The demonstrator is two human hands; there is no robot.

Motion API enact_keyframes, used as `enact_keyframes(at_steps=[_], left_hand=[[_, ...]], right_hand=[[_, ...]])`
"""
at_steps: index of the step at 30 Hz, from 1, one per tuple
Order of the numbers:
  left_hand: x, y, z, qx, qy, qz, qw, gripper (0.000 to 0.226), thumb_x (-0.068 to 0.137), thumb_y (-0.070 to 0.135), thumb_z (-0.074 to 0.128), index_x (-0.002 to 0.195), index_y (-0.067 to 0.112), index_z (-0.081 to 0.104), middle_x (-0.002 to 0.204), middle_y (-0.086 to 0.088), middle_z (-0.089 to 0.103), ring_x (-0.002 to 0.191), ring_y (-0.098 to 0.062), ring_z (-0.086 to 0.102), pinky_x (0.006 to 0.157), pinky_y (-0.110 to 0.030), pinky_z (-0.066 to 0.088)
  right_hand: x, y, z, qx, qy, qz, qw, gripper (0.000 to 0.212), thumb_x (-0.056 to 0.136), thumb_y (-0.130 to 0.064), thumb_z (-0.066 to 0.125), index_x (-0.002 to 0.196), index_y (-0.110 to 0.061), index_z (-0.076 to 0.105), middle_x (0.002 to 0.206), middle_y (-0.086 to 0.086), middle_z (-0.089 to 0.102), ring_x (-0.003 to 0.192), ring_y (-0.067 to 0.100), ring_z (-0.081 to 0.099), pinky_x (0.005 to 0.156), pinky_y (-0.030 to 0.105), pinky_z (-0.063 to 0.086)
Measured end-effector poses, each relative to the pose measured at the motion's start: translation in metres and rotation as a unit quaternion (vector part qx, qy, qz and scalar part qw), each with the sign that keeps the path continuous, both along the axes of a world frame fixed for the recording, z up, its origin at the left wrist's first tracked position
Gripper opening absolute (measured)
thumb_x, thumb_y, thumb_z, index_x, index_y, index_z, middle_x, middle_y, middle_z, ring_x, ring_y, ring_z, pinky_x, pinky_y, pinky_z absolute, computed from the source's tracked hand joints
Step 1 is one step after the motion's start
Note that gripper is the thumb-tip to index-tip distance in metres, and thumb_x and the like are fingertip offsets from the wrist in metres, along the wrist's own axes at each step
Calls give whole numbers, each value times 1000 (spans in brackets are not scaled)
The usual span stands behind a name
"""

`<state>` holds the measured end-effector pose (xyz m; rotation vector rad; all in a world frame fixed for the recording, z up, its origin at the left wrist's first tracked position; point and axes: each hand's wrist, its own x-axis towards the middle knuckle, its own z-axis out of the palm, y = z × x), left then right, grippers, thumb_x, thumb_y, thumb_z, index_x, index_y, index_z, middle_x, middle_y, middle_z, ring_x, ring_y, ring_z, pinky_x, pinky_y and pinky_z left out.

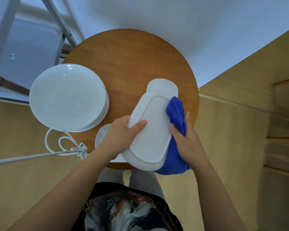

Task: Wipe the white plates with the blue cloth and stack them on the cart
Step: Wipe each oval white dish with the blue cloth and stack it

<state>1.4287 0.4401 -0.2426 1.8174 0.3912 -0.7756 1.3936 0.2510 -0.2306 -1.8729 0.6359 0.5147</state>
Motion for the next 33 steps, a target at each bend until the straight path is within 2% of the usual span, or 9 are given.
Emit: enact_keyframes(at_steps=[5, 10, 13, 16, 20, 22, 24, 26, 33], left_hand=[[5, 15, 9, -130, 182, -34, 974, 36, 91, 41, 57, 112, 13, 65, 97, -2, 75, 90, -20, 71, 78, -33, 57], [-6, 24, 15, -183, 128, -78, 971, 33, 90, 48, 46, 122, 43, 51, 129, 12, 56, 120, -12, 52, 112, -43, 32], [-12, 38, 24, -262, 111, -189, 940, 79, 50, 37, 55, 126, 48, 39, 139, 20, 42, 125, 0, 44, 104, -24, 38], [-16, 45, 27, -230, 101, -312, 916, 82, 61, 24, 55, 127, 61, 23, 133, 33, 33, 117, 15, 40, 90, -7, 40], [-23, 35, 21, -42, -9, -352, 935, 69, 78, 41, 71, 128, 62, 27, 137, 36, 19, 121, 8, 31, 98, -12, 28], [-26, 27, 13, 49, -131, -314, 939, 36, 88, 35, 63, 120, 45, 49, 131, 26, 37, 113, 4, 37, 93, -11, 29], [-26, 21, 7, 61, -150, -231, 959, 7, 95, 36, 49, 92, 37, 55, 95, 18, 61, 85, -3, 53, 69, -7, 35], [-25, 17, -1, 49, -91, -169, 980, 19, 96, 44, 39, 85, 36, 53, 77, 16, 56, 72, -8, 54, 60, -10, 35], [-24, 32, -26, -55, 21, 59, 997, 19, 94, 47, 45, 92, 33, 57, 90, 9, 66, 85, -11, 62, 61, -20, 49]], right_hand=[[3, -22, -2, 145, 42, -184, 971, 29, 85, -15, 67, 112, -22, 64, 97, -7, 74, 86, 11, 71, 62, 20, 54], [-7, -26, -4, 195, 130, -292, 927, 18, 79, -12, 69, 97, -16, 68, 84, 1, 75, 73, 16, 72, 67, 31, 51], [-10, -30, -3, 201, 172, -303, 916, 11, 77, -11, 70, 87, -15, 70, 76, 3, 74, 66, 18, 71, 67, 32, 50], [-12, -34, -1, 197, 180, -311, 912, 9, 76, -8, 69, 76, -17, 68, 69, 3, 72, 62, 18, 70, 66, 32, 50], [-11, -35, -2, 193, 184, -311, 912, 10, 78, -6, 65, 77, -16, 66, 65, 3, 69, 67, 20, 66, 63, 31, 50], [-10, -34, -2, 192, 173, -302, 918, 9, 82, -9, 62, 75, -14, 64, 62, 2, 66, 63, 18, 65, 59, 29, 49], [-9, -33, -2, 194, 156, -287, 925, 12, 86, -15, 60, 74, -13, 63, 62, 2, 64, 61, 19, 65, 57, 28, 50], [-7, -31, 0, 170, 144, -258, 940, 10, 86, -19, 63, 82, -11, 67, 70, 6, 69, 65, 20, 68, 59, 30, 51], [-8, -22, -8, 16, 93, -140, 986, 11, 85, -23, 65, 83, -13, 63, 65, 4, 68, 65, 20, 68, 59, 30, 51]])
